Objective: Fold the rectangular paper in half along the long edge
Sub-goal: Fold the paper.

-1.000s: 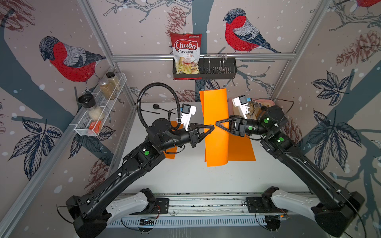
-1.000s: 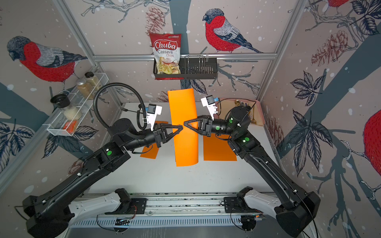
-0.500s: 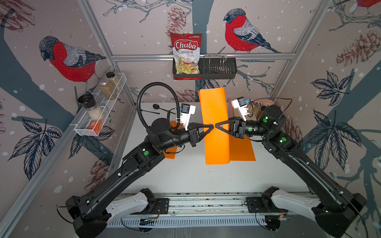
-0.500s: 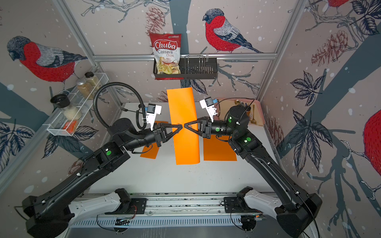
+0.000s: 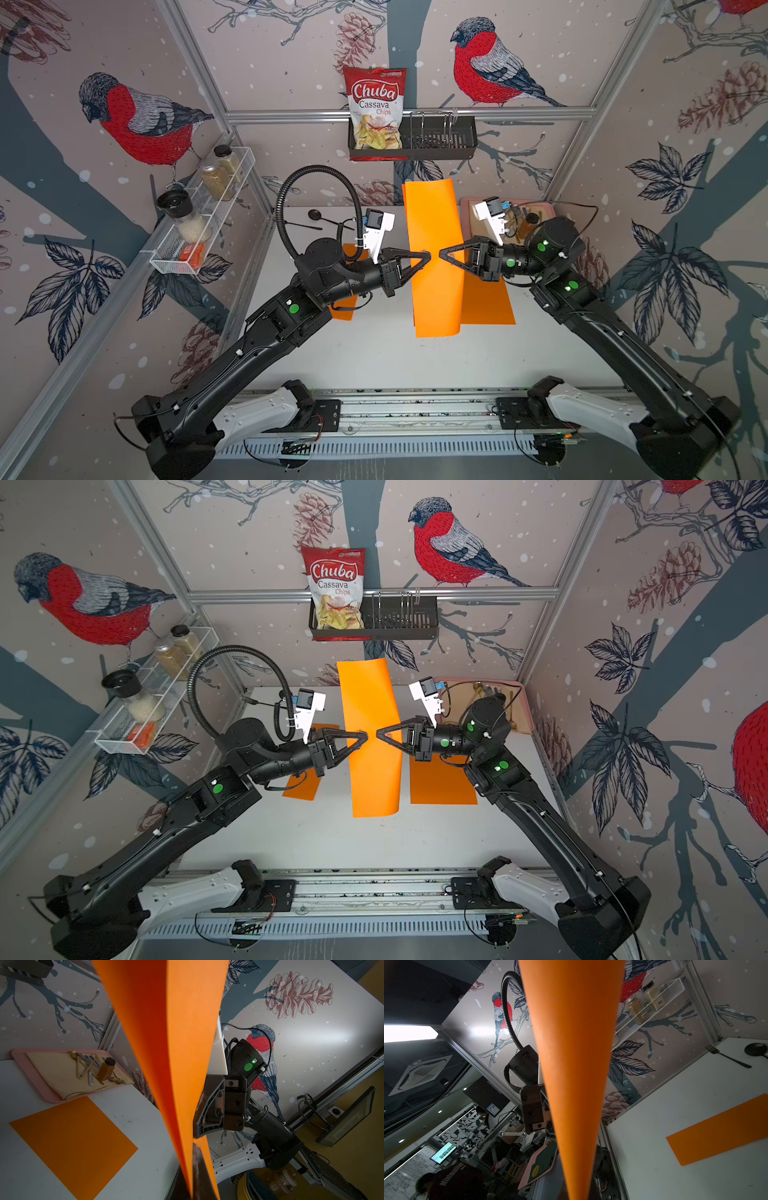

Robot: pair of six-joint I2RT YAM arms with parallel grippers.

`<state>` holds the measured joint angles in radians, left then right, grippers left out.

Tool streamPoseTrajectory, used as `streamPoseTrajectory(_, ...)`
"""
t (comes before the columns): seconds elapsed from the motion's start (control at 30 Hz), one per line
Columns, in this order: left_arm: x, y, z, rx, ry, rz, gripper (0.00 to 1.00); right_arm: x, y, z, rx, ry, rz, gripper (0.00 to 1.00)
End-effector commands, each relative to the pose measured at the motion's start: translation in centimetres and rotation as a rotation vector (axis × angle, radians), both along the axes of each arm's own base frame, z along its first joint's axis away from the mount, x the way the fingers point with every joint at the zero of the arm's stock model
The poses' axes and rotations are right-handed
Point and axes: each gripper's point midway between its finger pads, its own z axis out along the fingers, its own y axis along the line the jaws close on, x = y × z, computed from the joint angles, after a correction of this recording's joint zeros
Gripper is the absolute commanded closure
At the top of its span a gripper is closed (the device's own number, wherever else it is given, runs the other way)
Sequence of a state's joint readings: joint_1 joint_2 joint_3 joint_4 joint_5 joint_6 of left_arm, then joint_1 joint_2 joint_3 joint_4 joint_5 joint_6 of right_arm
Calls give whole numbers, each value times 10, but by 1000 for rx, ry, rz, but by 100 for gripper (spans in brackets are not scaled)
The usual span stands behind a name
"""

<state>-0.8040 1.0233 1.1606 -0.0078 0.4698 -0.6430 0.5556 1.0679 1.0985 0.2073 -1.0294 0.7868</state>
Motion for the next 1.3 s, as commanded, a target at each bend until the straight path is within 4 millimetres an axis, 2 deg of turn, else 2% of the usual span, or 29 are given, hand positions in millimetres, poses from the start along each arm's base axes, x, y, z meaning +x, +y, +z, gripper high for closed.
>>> streamPoseTrajectory(0.0, -3, 3, 16, -34, -56, 3, 100, -9, -4, 16, 54, -42, 39, 100)
streamPoseTrajectory(0.07, -4, 3, 17, -35, -58, 0, 100, -9, -4, 17, 56, -37, 38, 92)
streamPoseTrajectory(0.13, -4, 3, 17, -37, -56, -3, 100, -8, -5, 17, 57, -36, 35, 89)
streamPoseTrajectory(0.17, -4, 3, 17, -36, -56, -3, 100, -7, -6, 18, 58, -37, 31, 90)
streamPoseTrajectory(0.23, -4, 3, 17, -36, -57, -3, 100, -8, -7, 19, 64, -43, 33, 100)
streamPoseTrajectory(0.4, -5, 3, 17, -35, -55, -7, 100, -17, -12, 27, 89, -62, 58, 100)
streamPoseTrajectory(0.43, -5, 3, 17, -35, -56, -6, 100, -19, -13, 29, 95, -64, 68, 96)
streamPoseTrajectory(0.47, -5, 3, 18, -36, -57, -6, 100, -21, -13, 30, 98, -65, 80, 84)
streamPoseTrajectory(0.5, -5, 3, 18, -37, -56, -9, 100, -23, -14, 30, 100, -67, 87, 80)
streamPoseTrajectory(0.53, -6, 3, 18, -38, -58, -13, 100, -24, -14, 30, 100, -70, 92, 84)
streamPoseTrajectory(0.6, -7, 3, 19, -42, -60, -18, 100, -23, -16, 30, 100, -74, 85, 100)
streamPoseTrajectory(0.73, -10, 3, 20, -43, -63, -30, 100, -22, -21, 30, 98, -84, 72, 99)
streamPoseTrajectory(0.77, -10, 3, 20, -44, -63, -29, 100, -21, -22, 30, 95, -82, 68, 93)
streamPoseTrajectory(0.83, -10, 3, 20, -41, -63, -31, 100, -18, -23, 28, 87, -76, 65, 89)
streamPoseTrajectory(0.87, -10, 3, 20, -42, -63, -32, 100, -17, -23, 27, 83, -72, 61, 91)
streamPoseTrajectory(0.9, -10, 3, 20, -41, -63, -34, 100, -15, -24, 25, 78, -72, 56, 99)
streamPoseTrajectory(1.07, -11, 3, 20, -42, -63, -33, 100, -14, -25, 23, 62, -80, 43, 100)
streamPoseTrajectory(1.13, -10, 3, 19, -41, -62, -32, 100, -11, -23, 20, 46, -75, 34, 79)
streamPoseTrajectory(1.27, -9, 1, 18, -39, -57, -34, 100, -9, -19, 17, 45, -63, 36, 66)
